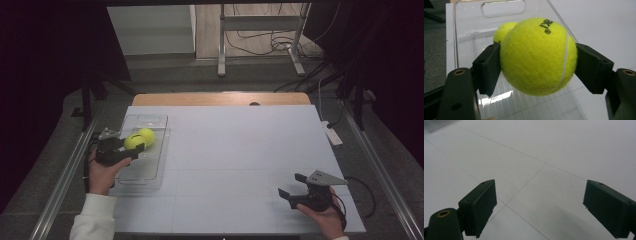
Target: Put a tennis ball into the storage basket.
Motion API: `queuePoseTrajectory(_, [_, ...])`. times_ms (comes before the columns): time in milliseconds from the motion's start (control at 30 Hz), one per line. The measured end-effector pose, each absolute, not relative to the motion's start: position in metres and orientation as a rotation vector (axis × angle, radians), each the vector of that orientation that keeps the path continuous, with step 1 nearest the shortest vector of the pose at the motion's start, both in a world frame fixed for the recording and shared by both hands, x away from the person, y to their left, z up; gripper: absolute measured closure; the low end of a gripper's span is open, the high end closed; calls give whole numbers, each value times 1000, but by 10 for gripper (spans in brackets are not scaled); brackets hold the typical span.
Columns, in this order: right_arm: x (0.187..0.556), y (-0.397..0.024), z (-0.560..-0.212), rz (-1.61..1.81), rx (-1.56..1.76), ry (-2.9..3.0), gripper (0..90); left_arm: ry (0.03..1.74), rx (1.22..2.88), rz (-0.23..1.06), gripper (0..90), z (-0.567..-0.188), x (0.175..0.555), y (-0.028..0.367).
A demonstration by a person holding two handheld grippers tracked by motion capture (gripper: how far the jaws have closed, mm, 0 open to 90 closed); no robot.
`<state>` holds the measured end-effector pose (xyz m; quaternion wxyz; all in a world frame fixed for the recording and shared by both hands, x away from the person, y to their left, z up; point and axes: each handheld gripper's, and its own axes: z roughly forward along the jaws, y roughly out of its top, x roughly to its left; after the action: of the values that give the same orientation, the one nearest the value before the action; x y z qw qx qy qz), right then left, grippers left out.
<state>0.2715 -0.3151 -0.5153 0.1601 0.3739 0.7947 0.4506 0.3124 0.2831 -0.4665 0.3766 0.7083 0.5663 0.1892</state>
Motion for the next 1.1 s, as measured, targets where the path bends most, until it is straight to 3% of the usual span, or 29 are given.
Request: queuePoseTrajectory(1100, [272,-315,-516,1288,1069,2273,118,1534,1942,403,270,-482,320,287])
